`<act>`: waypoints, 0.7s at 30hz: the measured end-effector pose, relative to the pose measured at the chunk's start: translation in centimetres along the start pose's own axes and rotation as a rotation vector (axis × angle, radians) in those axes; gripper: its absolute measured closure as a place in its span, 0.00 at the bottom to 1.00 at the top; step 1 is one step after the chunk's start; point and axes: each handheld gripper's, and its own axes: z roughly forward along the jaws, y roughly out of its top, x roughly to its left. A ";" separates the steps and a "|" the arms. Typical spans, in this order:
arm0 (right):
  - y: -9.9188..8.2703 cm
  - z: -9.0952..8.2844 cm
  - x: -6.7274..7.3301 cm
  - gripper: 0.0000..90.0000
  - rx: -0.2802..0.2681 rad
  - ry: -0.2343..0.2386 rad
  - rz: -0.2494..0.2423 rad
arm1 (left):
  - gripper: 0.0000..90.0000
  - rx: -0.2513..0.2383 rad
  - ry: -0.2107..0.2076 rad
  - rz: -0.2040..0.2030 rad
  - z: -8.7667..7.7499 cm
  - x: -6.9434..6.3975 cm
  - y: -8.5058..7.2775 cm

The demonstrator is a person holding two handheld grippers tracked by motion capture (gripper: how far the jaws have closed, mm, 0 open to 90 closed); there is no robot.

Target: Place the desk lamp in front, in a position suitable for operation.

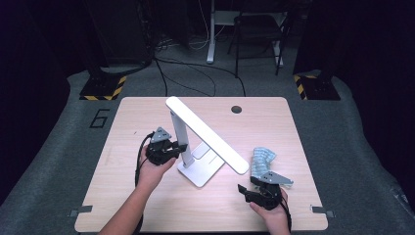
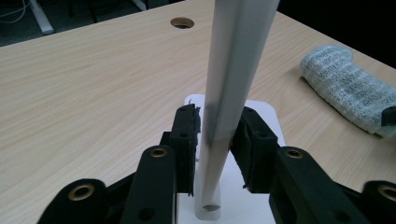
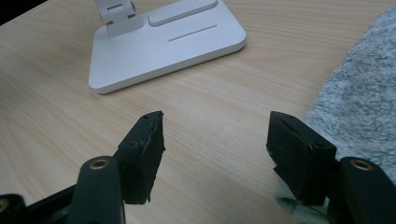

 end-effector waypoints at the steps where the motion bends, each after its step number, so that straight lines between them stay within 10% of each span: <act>1: 0.0 0.0 0.0 0.40 0.005 0.003 0.001 | 0.80 -0.004 -0.001 0.000 0.0 0.0 0.0; 21: -0.1 0.0 -0.1 0.40 0.001 0.009 0.011 | 0.84 -0.005 0.015 0.008 -1.3 -1.0 -0.7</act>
